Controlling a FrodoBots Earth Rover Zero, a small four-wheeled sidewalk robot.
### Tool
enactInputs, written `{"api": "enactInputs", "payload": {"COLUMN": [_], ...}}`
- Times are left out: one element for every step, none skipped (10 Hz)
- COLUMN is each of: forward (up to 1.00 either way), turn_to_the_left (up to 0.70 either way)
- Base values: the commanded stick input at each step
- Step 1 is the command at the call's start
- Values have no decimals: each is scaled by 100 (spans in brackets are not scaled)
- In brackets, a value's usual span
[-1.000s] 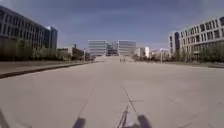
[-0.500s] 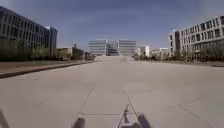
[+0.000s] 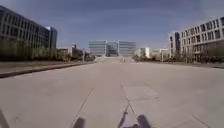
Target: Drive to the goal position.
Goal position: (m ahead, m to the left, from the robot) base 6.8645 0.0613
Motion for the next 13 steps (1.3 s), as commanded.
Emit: {"api": "enactInputs", "payload": {"forward": [70,70,70,70,70,70,70,70,70,70,70,70,70], "turn_to_the_left": [0,0,0,0,0,0,0,0,0,0,0,0,0]}}
